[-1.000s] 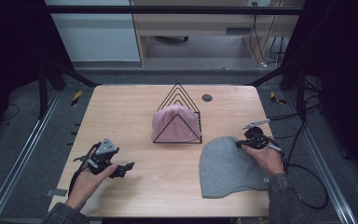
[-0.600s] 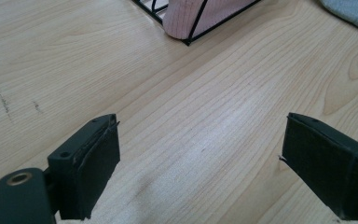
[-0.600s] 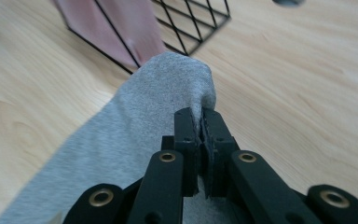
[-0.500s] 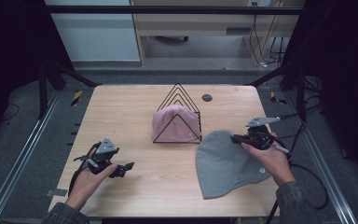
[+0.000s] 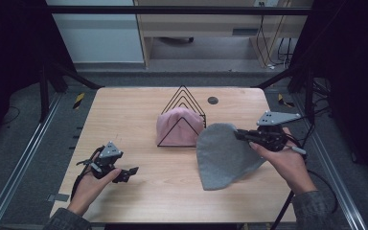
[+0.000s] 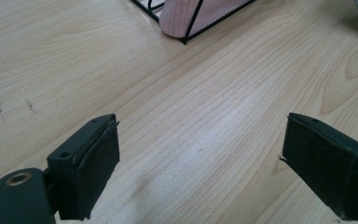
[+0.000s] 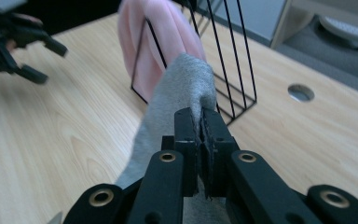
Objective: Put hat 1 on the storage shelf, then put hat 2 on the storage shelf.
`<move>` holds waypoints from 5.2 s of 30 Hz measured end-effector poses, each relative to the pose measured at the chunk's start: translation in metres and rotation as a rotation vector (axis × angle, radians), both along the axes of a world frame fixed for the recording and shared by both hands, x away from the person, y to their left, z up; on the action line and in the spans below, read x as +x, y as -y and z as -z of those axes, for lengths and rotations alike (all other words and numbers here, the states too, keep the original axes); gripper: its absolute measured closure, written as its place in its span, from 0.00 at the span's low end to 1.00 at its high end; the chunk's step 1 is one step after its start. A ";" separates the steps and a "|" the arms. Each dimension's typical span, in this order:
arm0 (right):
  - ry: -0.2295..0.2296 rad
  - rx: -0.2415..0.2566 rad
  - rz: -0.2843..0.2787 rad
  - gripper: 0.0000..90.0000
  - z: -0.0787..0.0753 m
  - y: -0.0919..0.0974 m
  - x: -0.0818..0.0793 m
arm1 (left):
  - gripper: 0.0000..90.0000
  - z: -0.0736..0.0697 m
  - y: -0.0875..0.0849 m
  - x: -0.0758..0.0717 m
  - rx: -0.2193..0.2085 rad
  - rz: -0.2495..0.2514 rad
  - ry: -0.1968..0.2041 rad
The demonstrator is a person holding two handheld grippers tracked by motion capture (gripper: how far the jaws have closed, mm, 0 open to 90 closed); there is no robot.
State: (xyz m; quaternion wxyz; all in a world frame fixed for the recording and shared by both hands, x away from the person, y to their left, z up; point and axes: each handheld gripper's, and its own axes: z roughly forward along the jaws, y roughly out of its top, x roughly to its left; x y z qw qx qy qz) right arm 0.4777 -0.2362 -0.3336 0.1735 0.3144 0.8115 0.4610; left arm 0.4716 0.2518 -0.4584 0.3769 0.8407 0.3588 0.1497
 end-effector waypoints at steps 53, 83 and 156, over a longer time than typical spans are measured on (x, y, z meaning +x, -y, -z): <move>0.208 0.069 -0.208 0.96 -0.130 -0.117 -0.005 | 0.21 -0.081 0.046 0.007 -0.114 0.164 0.113; 0.154 0.070 -0.255 0.96 -0.102 -0.163 0.005 | 0.54 -0.091 0.056 0.041 -0.203 0.125 0.142; 0.212 0.189 0.165 0.96 -0.100 -0.091 0.151 | 0.97 -0.203 0.095 0.154 -0.131 -0.011 0.323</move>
